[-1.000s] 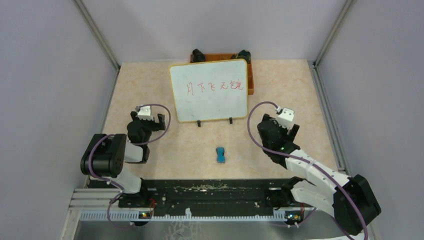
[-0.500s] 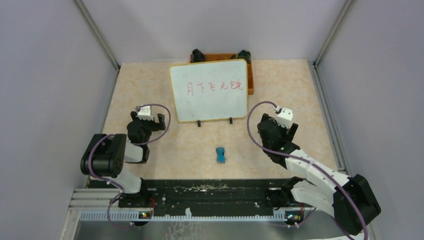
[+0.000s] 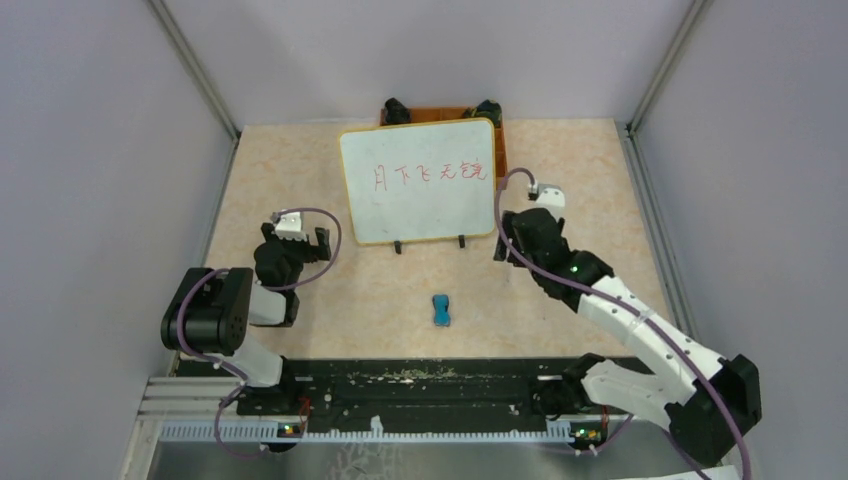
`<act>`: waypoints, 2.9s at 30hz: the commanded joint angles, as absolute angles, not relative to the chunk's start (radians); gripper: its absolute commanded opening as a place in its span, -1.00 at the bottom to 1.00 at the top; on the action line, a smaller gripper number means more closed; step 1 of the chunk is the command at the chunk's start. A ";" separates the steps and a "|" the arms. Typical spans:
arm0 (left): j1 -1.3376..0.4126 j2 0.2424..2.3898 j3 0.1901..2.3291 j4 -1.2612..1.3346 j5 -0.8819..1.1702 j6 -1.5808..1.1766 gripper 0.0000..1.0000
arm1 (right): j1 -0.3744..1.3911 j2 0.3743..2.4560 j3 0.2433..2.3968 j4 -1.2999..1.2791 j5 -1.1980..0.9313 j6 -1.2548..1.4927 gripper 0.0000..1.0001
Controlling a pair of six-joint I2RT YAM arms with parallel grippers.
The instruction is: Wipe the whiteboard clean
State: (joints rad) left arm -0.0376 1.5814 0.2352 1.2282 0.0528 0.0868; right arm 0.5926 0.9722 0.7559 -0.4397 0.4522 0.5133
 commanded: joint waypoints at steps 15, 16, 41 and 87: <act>-0.041 1.589 0.250 1.266 0.055 0.086 1.00 | 0.932 1.376 1.012 -0.622 0.310 0.633 0.33; -0.041 1.590 0.249 1.266 0.056 0.085 1.00 | 0.942 1.388 1.007 -0.599 0.295 0.634 0.33; -0.041 1.589 0.250 1.266 0.055 0.085 1.00 | 1.049 1.632 0.994 -0.453 0.242 0.699 0.11; -0.040 1.588 0.247 1.269 0.053 0.087 1.00 | 1.071 1.329 0.957 -0.499 0.520 0.683 -1.00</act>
